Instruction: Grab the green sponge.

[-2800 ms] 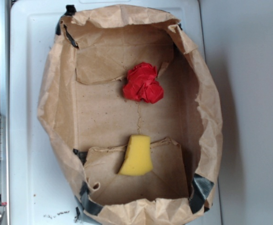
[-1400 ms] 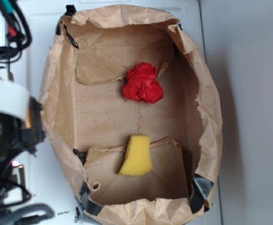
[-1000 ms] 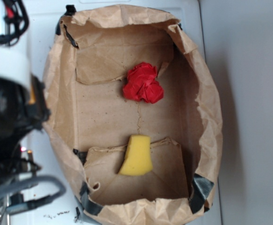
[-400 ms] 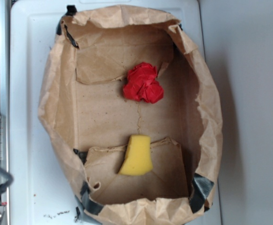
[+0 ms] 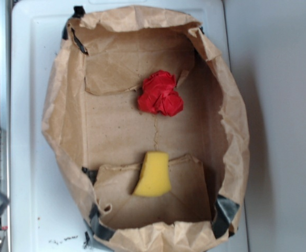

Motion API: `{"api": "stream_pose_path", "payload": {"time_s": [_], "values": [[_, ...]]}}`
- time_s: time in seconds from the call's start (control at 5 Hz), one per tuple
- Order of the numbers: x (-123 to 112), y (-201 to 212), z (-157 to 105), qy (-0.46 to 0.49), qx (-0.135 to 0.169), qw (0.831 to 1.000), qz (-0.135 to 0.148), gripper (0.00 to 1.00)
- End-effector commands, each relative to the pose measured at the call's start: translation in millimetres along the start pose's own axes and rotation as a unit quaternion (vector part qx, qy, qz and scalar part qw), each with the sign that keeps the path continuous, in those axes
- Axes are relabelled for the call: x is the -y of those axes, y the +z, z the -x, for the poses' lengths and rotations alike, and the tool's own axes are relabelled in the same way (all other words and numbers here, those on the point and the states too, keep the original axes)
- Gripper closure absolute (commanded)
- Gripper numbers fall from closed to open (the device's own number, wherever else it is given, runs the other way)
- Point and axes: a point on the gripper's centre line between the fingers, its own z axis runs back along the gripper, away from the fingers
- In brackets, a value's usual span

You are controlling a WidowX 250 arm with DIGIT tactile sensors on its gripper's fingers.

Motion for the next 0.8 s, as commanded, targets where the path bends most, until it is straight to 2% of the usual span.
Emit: {"api": "stream_pose_path", "payload": {"time_s": [0.0,0.2,0.4,0.6], "values": [[1,5,-4,-0.004,0.008,1.000,0.002,0.00],[1,5,-4,-0.004,0.008,1.000,0.002,0.00],[46,59,8,0.010,0.008,1.000,-0.002,0.00],[3,2,-18,-0.042,0.044,0.998,0.020,0.00]]}}
